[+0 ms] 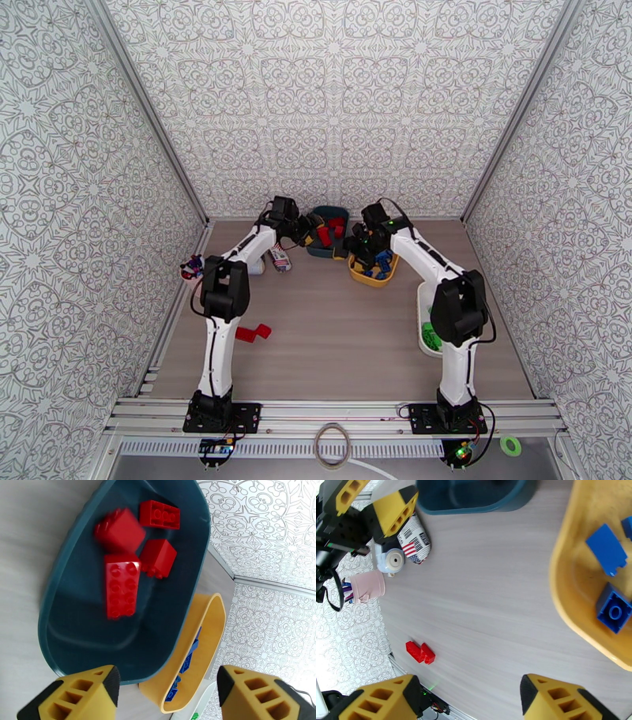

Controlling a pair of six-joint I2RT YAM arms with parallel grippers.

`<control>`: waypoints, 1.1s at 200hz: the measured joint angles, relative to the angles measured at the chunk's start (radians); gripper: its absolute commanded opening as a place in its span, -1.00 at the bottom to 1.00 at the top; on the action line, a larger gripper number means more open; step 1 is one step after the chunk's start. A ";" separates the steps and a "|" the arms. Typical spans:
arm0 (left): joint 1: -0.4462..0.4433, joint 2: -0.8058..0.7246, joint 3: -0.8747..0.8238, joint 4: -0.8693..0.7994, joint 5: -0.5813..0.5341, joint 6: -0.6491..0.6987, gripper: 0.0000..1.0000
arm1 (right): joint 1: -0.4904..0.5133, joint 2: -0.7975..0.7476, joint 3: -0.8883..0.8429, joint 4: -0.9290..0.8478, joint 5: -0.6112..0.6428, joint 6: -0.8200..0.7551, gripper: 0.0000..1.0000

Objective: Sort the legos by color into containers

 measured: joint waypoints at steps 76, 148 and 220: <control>-0.061 -0.392 -0.380 -0.112 -0.198 0.142 0.55 | 0.010 -0.149 -0.195 -0.015 0.059 -0.032 0.46; -0.092 -0.808 -0.870 -0.285 -0.526 0.119 0.56 | 0.185 -0.180 -0.266 -0.034 0.155 -0.053 0.50; -0.015 -1.069 -1.142 -0.355 -0.611 -0.061 0.57 | 0.374 -0.109 -0.108 -0.132 0.264 -0.108 0.51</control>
